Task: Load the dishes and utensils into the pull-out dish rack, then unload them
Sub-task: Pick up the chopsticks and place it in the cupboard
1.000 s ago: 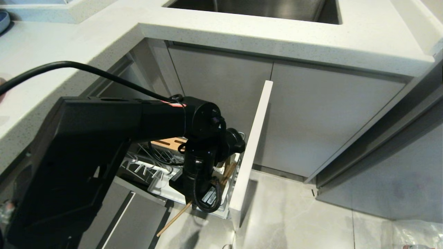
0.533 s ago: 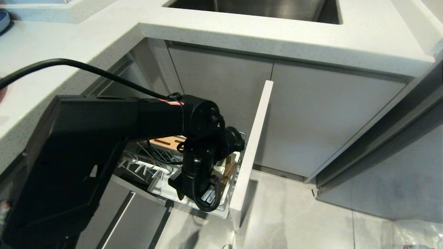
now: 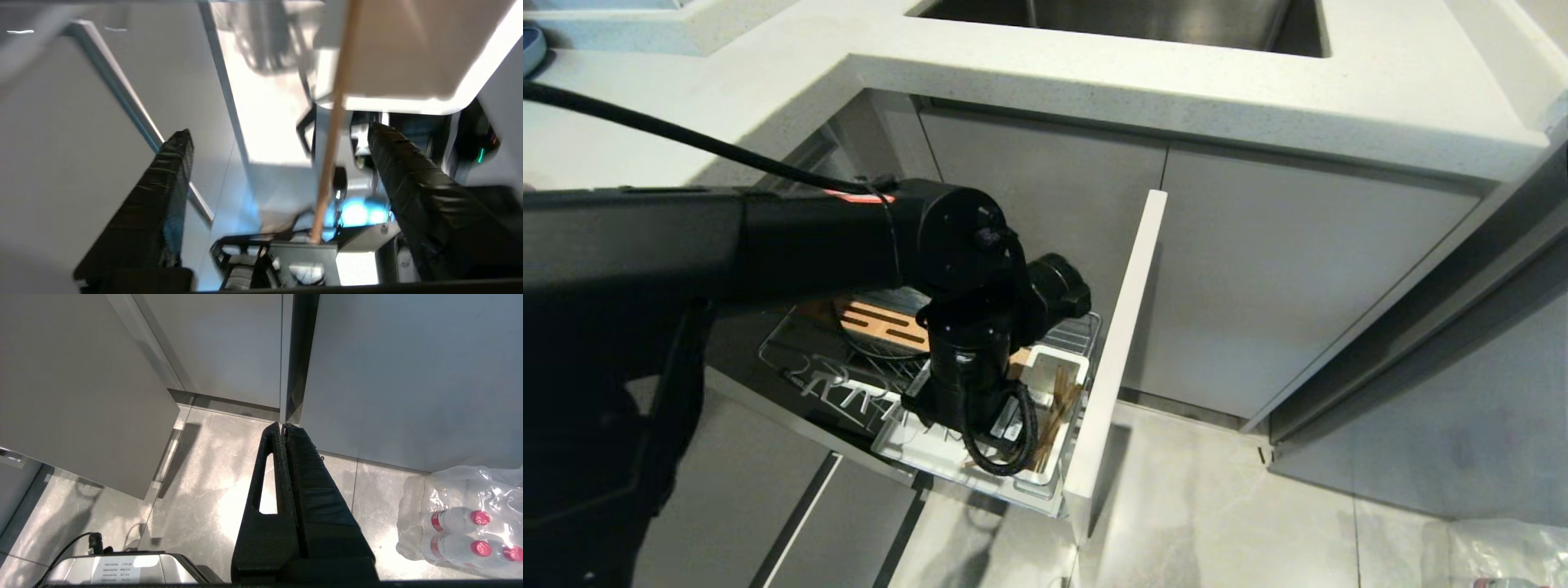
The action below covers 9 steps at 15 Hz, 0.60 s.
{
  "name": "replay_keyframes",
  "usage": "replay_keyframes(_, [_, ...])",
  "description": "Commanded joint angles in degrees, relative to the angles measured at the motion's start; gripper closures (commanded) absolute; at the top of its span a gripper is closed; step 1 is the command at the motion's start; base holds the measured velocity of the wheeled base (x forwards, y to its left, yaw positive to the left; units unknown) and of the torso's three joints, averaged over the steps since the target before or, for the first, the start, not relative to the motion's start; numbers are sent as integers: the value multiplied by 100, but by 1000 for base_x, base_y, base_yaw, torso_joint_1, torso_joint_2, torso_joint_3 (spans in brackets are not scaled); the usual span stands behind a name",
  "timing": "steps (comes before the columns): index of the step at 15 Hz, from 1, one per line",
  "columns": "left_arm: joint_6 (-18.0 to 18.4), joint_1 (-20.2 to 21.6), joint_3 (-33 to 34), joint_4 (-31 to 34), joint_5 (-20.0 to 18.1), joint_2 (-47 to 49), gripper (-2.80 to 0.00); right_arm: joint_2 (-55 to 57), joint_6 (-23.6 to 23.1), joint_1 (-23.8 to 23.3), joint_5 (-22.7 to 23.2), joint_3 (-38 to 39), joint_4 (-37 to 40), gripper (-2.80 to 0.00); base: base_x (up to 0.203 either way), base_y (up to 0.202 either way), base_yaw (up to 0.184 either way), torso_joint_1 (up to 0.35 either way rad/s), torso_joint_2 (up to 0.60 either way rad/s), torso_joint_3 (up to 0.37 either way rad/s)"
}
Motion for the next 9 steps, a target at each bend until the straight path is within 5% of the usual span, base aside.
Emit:
replay_keyframes(1, [-39,-28,0,22,61,-350,-280,0,2,1,0,9,-1,0,0,0,0,0,0,0])
replay_keyframes(5, [-74,-153,2,167,106,-896,-280,0,2,1,0,9,-1,0,0,0,0,0,0,0])
replay_keyframes(6, [-96,-186,5,253,157,-1067,0,0,2,1,0,9,-1,0,0,0,0,0,0,0])
replay_keyframes(9, [-419,-364,11,550,494,-1593,0,0,2,1,0,9,-1,0,0,0,0,0,0,0])
